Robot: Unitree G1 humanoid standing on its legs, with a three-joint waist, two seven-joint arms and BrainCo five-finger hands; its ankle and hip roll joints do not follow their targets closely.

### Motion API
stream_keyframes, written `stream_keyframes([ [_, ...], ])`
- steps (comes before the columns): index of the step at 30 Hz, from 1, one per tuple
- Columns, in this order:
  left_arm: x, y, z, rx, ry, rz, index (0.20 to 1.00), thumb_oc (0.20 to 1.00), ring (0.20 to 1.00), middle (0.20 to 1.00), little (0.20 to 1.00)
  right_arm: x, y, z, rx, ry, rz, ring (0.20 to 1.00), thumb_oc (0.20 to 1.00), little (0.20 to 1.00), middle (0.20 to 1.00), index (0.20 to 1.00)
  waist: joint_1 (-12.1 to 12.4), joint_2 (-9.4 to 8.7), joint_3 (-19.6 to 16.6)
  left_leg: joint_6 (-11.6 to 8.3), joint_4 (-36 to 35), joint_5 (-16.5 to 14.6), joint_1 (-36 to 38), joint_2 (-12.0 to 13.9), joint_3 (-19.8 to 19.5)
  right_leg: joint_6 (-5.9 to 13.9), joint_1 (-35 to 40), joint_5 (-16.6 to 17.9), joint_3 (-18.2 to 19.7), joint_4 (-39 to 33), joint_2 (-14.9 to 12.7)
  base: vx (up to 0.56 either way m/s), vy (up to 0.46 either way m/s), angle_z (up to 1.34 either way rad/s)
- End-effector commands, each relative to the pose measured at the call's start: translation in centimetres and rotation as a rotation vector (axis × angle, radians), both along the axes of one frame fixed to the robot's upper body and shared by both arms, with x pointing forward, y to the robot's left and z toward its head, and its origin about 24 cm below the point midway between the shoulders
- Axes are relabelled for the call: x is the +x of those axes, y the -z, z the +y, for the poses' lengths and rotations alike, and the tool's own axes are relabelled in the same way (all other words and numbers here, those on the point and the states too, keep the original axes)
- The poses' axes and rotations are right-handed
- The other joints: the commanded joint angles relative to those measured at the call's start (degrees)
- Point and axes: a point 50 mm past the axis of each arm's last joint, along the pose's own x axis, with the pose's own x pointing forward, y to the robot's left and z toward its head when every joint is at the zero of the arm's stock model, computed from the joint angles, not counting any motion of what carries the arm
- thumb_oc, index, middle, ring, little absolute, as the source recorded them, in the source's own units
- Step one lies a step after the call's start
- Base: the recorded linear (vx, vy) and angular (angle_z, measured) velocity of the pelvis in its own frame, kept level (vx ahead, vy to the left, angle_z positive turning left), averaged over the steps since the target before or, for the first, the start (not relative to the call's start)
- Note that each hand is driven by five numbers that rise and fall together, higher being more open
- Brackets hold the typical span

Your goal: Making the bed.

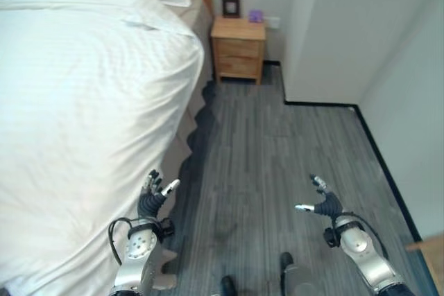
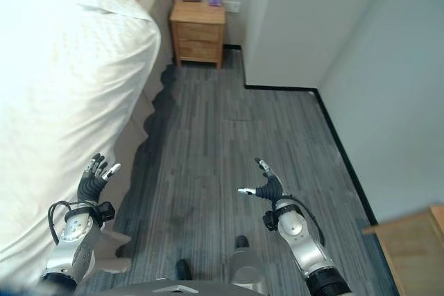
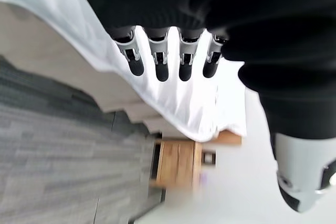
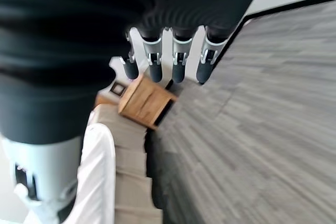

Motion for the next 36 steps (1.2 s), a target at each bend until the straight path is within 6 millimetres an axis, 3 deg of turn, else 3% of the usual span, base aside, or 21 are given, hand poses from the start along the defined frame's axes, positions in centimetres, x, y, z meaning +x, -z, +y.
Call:
stream_keyframes([
  [1, 1.6, -3.1, 0.1, 0.038, 0.034, -0.157, 1.000, 1.000, 1.000, 1.000, 1.000, 2.5, -3.2, 0.0, 0.033, -0.002, -0.156, 1.000, 1.000, 1.000, 1.000, 1.000, -0.5, -0.46, 1.5, -7.65, 0.8, 2.5, -0.2, 8.1, 4.7, 2.41, 7.3, -0.4, -2.5, -3.2, -1.0, 0.14, -0.112, 0.09],
  [3, 1.1, -2.6, -0.3, 0.007, 0.028, -0.152, 1.000, 1.000, 1.000, 1.000, 1.000, 2.5, -3.1, -0.5, -0.001, -0.004, -0.150, 1.000, 1.000, 1.000, 1.000, 1.000, 0.1, -0.22, 0.1, -7.99, 1.2, 1.8, 1.3, 8.5, 5.4, 2.09, 10.1, -0.2, -2.8, -5.8, -0.6, 0.15, -0.090, -0.15],
  [4, -2.1, 3.7, -1.4, 0.078, 0.039, 0.195, 1.000, 1.000, 1.000, 1.000, 1.000, -3.5, 4.7, -4.5, 0.151, 0.322, 0.228, 1.000, 1.000, 1.000, 1.000, 1.000, 7.3, 0.26, -1.1, -9.52, 1.4, 0.2, 0.3, 10.6, 0.4, 7.20, 11.3, 1.5, -11.6, -6.0, -8.0, 0.02, -0.137, -0.02],
  [7, -1.0, 3.0, -1.9, 0.106, 0.040, 0.154, 1.000, 1.000, 1.000, 1.000, 1.000, -1.4, 3.1, -3.8, 0.106, 0.262, 0.146, 1.000, 1.000, 1.000, 1.000, 1.000, 7.7, 0.45, -1.1, -11.19, 1.6, 1.9, -0.6, 12.6, -0.7, 5.38, 11.7, -0.4, -10.7, -6.5, -5.0, 0.00, -0.235, 0.05],
  [8, -0.1, 2.4, -2.2, 0.115, 0.051, 0.121, 1.000, 1.000, 1.000, 1.000, 1.000, -0.5, 1.9, -3.7, 0.092, 0.232, 0.084, 1.000, 1.000, 1.000, 1.000, 1.000, 8.1, 0.24, -0.2, -11.94, 8.0, 2.9, -3.6, 14.4, -1.5, 3.71, 13.1, -2.0, -11.2, -7.3, -3.4, 0.01, -0.275, 0.16],
  [10, 1.1, 1.4, -2.8, 0.096, 0.060, 0.063, 1.000, 1.000, 1.000, 1.000, 1.000, 0.6, -0.3, -4.0, 0.059, 0.201, -0.016, 1.000, 1.000, 1.000, 1.000, 1.000, 9.3, 0.11, 2.6, -14.61, 23.6, 10.3, -12.2, 17.4, -5.7, 1.07, 15.8, -3.2, -12.8, -7.9, -2.0, -0.02, -0.273, 0.47],
  [11, 1.4, 1.1, -2.9, 0.096, 0.063, 0.046, 1.000, 1.000, 1.000, 1.000, 1.000, 1.0, -1.4, -4.3, 0.035, 0.191, -0.066, 1.000, 1.000, 1.000, 1.000, 1.000, 9.9, -0.94, 3.4, -15.21, 28.4, 12.8, -15.9, 17.3, -5.8, 0.15, 16.6, -3.3, -13.4, -8.3, -2.2, 0.02, -0.287, 0.70],
  [12, 1.6, 0.8, -3.1, 0.105, 0.069, 0.034, 1.000, 1.000, 1.000, 1.000, 1.000, 1.3, -2.1, -4.9, 0.022, 0.202, -0.101, 1.000, 1.000, 1.000, 1.000, 1.000, 10.3, -2.29, 4.3, -15.33, 34.2, 13.5, -19.3, 17.3, -5.4, -0.67, 17.3, -3.4, -14.0, -8.5, -2.6, 0.09, -0.260, 0.58],
  [14, 1.2, 0.7, -2.5, 0.136, 0.051, 0.031, 1.000, 1.000, 1.000, 1.000, 1.000, 2.0, -3.8, -5.2, 0.039, 0.208, -0.173, 1.000, 1.000, 1.000, 1.000, 1.000, 11.2, -3.06, 4.5, -13.59, 37.2, 8.6, -24.3, 14.9, -3.7, -0.91, 18.2, -4.4, -13.8, -9.2, -2.3, 0.21, -0.159, 0.21],
  [16, 0.7, 0.7, -1.8, 0.158, 0.035, 0.033, 1.000, 1.000, 1.000, 1.000, 1.000, 2.3, -4.7, -5.3, 0.035, 0.205, -0.219, 1.000, 1.000, 1.000, 1.000, 1.000, 11.9, -2.96, 3.3, -12.22, 31.3, 7.5, -26.9, 13.3, -0.9, -0.31, 18.6, -5.7, -12.8, -9.8, -1.0, 0.39, 0.051, -0.16],
  [17, 0.6, 0.2, -1.1, 0.179, 0.023, 0.022, 1.000, 1.000, 1.000, 1.000, 1.000, 2.4, -5.4, -5.6, 0.028, 0.198, -0.246, 1.000, 1.000, 1.000, 1.000, 1.000, 12.5, -1.65, 2.0, -12.20, 21.1, 8.8, -26.4, 15.0, 3.3, 1.02, 19.9, -7.9, -12.7, -10.0, 0.4, 0.42, 0.124, -0.41],
  [19, 0.4, -0.1, -0.8, 0.189, 0.017, 0.007, 1.000, 1.000, 1.000, 1.000, 1.000, 2.4, -5.6, -5.7, 0.014, 0.197, -0.257, 1.000, 1.000, 1.000, 1.000, 1.000, 13.5, -0.97, 1.5, -12.35, 14.5, 10.9, -25.8, 15.3, 5.0, 1.88, 21.3, -9.1, -12.5, -10.0, 0.6, 0.38, 0.126, -0.25],
  [20, 0.4, -0.1, -0.9, 0.188, 0.017, 0.009, 1.000, 1.000, 1.000, 1.000, 1.000, 2.4, -5.6, -5.7, 0.013, 0.197, -0.256, 1.000, 1.000, 1.000, 1.000, 1.000, 13.6, -1.10, 1.5, -12.44, 13.3, 11.4, -25.1, 15.0, 5.3, 1.89, 21.4, -9.2, -12.4, -10.0, 0.4, 0.46, 0.175, 0.15],
  [23, 0.6, -1.5, -0.8, 0.194, 0.018, -0.061, 1.000, 1.000, 1.000, 1.000, 1.000, 2.4, -6.5, -5.8, -0.029, 0.161, -0.284, 1.000, 1.000, 1.000, 1.000, 1.000, 15.6, 0.33, -0.8, -13.32, 3.0, 15.0, -24.2, 16.6, 3.3, 6.80, 27.3, -10.3, -12.5, -10.0, -2.3, 0.74, 0.302, -0.61],
  [26, 0.4, -1.8, -0.8, 0.190, 0.029, -0.079, 1.000, 1.000, 1.000, 1.000, 1.000, 1.9, -6.1, -5.2, -0.019, 0.144, -0.280, 1.000, 1.000, 1.000, 1.000, 1.000, 16.6, -0.46, -1.7, -12.36, 2.5, 15.8, -21.5, 15.4, 1.8, 7.49, 27.8, -7.5, -11.1, -3.6, -5.6, 0.53, 0.210, -0.65],
  [27, 0.8, -2.0, -0.9, 0.210, 0.054, -0.074, 1.000, 1.000, 1.000, 1.000, 1.000, 1.5, -5.4, -4.4, -0.008, 0.131, -0.263, 1.000, 1.000, 1.000, 1.000, 1.000, 15.5, -1.09, -0.5, -9.90, 2.7, 13.8, -16.8, 14.2, 2.8, 7.49, 22.7, 6.1, -9.8, 12.2, -10.0, 0.47, 0.272, -1.07],
  [29, 1.2, -2.0, -0.9, 0.231, 0.082, -0.060, 1.000, 1.000, 1.000, 1.000, 1.000, 1.6, -5.1, -3.4, 0.017, 0.114, -0.256, 1.000, 1.000, 1.000, 1.000, 1.000, 13.3, 0.69, 1.2, -7.16, 1.8, 10.8, -11.8, 13.3, 2.8, 7.49, 14.2, 13.1, -5.5, 27.1, -10.4, 0.45, 0.369, -0.85],
  [30, 1.2, -2.0, -0.9, 0.231, 0.082, -0.060, 1.000, 1.000, 1.000, 1.000, 1.000, 1.6, -5.1, -3.4, 0.017, 0.114, -0.256, 1.000, 1.000, 1.000, 1.000, 1.000, 13.4, 0.74, 1.1, -7.16, 1.8, 10.8, -11.8, 13.4, 2.9, 7.49, 14.0, 13.1, -5.4, 27.2, -10.3, 0.56, 0.310, 0.06],
  [32, 1.3, -2.2, -0.8, 0.246, 0.101, -0.056, 1.000, 1.000, 1.000, 1.000, 1.000, 1.8, -5.2, -2.8, 0.045, 0.101, -0.264, 1.000, 1.000, 1.000, 1.000, 1.000, 10.5, 1.57, 2.4, -6.27, 0.6, 7.7, -7.4, 12.5, 1.7, 7.49, 6.3, 10.2, -8.9, 30.5, -11.2, 0.69, 0.227, 0.49],
  [35, 1.7, -2.6, -1.4, 0.220, 0.133, -0.079, 1.000, 1.000, 1.000, 1.000, 1.000, 1.3, -5.4, -3.3, 0.057, 0.116, -0.272, 1.000, 1.000, 1.000, 1.000, 1.000, 7.0, 0.16, 3.5, -7.93, 0.2, 4.0, -3.1, 10.4, -0.1, 6.55, 1.2, 2.4, -14.9, 17.7, -7.5, 0.55, 0.036, 0.19],
  [36, 1.7, -2.6, -1.3, 0.220, 0.134, -0.079, 1.000, 1.000, 1.000, 1.000, 1.000, 1.2, -5.4, -3.3, 0.057, 0.116, -0.272, 1.000, 1.000, 1.000, 1.000, 1.000, 6.7, 0.32, 3.5, -7.96, 0.2, 4.2, -3.2, 10.6, -0.4, 6.49, 1.6, 2.7, -15.4, 17.1, -7.3, 0.65, -0.120, 0.77],
])
